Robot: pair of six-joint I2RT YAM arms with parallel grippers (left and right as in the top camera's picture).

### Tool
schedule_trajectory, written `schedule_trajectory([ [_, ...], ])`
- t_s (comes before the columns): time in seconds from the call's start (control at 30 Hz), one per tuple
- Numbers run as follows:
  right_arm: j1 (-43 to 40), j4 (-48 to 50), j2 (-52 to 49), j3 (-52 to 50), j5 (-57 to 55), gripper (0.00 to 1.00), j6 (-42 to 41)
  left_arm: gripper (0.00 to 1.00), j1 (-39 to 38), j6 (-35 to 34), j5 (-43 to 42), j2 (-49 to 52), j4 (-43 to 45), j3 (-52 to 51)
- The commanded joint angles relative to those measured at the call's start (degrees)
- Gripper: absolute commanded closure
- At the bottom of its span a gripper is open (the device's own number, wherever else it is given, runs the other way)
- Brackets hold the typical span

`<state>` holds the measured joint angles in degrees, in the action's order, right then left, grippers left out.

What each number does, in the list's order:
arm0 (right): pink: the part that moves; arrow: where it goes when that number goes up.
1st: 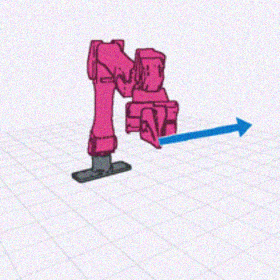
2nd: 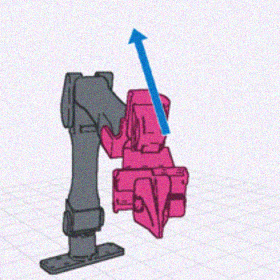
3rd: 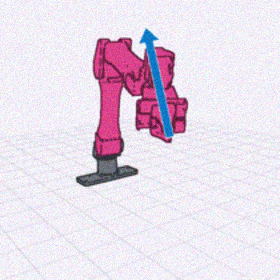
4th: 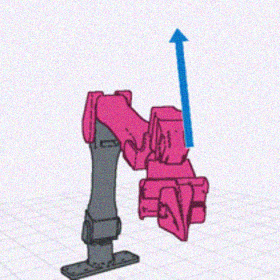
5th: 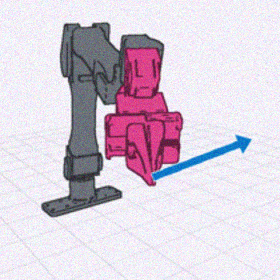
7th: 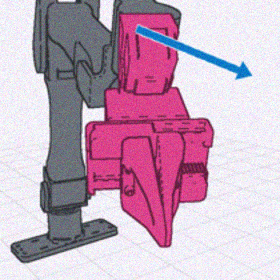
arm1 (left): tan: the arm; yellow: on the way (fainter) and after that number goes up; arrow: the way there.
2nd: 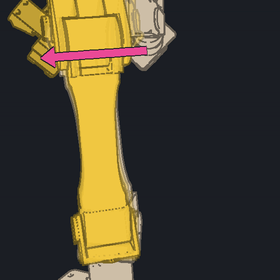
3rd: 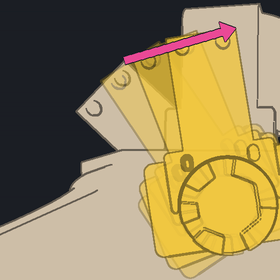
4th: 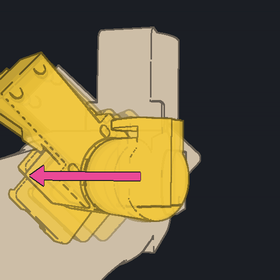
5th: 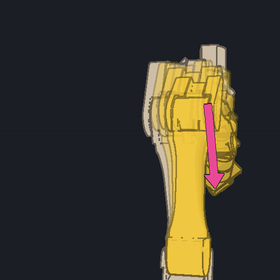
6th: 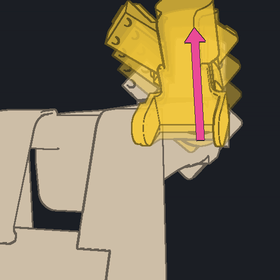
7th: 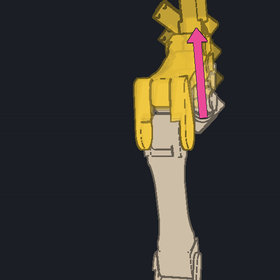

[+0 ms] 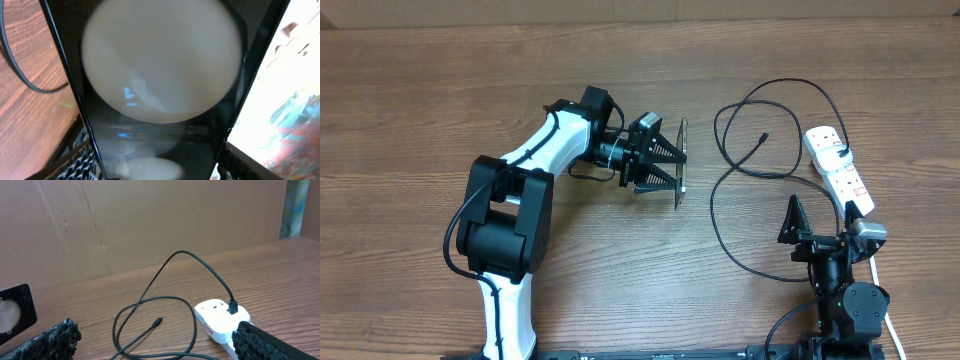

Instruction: Plug charger to phone and switch on socket

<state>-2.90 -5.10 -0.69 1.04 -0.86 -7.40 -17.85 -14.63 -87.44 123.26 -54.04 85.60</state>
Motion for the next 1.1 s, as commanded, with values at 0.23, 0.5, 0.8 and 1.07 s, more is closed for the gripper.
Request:
schedule_trajectory([
  [0.23,0.26,0.42,0.52,-0.59,-0.37,0.00,0.35,0.52,0.59,0.83,4.22,0.70,6.78,0.57],
  [0.5,0.26,0.48,0.52,-0.59,-0.35,0.00,0.17,0.53,0.61,-3.54,11.61,0.70,11.67,0.57],
  [0.8,0.33,2.05,0.35,-0.57,27.67,0.00,-36.46,0.52,0.63,-12.33,11.34,0.70,18.21,0.57],
  [1.07,0.33,4.42,0.35,-0.57,34.75,0.00,-48.87,0.53,0.63,-21.99,7.58,0.70,21.92,0.57],
])
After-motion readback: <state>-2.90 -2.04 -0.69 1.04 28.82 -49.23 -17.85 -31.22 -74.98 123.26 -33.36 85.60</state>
